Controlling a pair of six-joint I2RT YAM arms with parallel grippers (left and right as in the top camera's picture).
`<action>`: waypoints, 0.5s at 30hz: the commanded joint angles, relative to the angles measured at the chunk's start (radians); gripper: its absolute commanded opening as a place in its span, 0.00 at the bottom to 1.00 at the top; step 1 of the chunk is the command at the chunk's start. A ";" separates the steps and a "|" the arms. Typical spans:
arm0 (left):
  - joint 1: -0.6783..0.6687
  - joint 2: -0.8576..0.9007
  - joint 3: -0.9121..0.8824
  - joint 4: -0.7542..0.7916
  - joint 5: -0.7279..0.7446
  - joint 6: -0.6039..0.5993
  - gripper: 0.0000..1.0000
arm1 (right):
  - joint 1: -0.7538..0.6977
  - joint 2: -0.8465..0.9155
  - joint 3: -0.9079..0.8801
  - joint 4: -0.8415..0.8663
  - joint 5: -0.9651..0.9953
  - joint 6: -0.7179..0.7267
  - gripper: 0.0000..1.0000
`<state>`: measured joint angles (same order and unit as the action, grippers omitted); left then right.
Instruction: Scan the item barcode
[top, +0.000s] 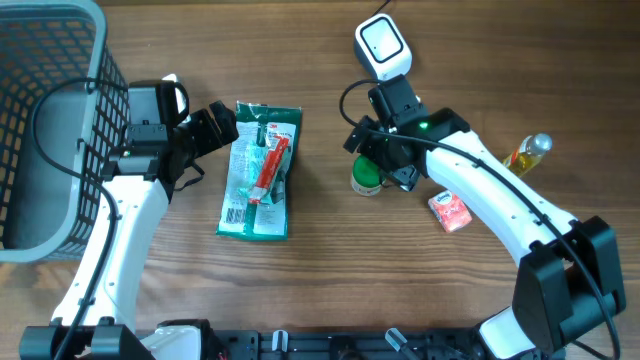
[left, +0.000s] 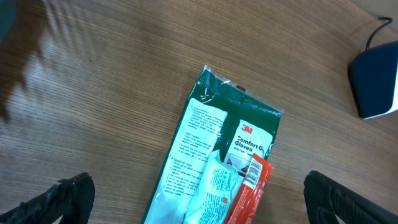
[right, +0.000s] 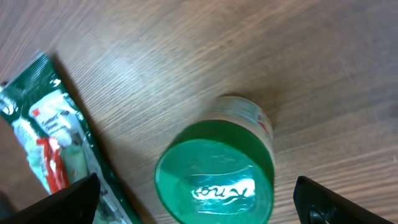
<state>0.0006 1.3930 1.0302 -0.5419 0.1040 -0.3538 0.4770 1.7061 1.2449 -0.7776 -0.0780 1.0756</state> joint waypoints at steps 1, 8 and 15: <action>0.004 -0.013 0.016 0.002 0.011 0.005 1.00 | 0.003 0.005 -0.033 -0.001 0.054 0.122 1.00; 0.004 -0.013 0.016 0.002 0.011 0.006 1.00 | 0.012 0.006 -0.066 0.035 0.088 0.159 1.00; 0.004 -0.013 0.016 0.002 0.011 0.005 1.00 | 0.081 0.006 -0.066 0.037 0.201 0.163 0.98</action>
<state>0.0006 1.3930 1.0298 -0.5419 0.1040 -0.3538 0.5354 1.7061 1.1847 -0.7422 0.0349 1.2194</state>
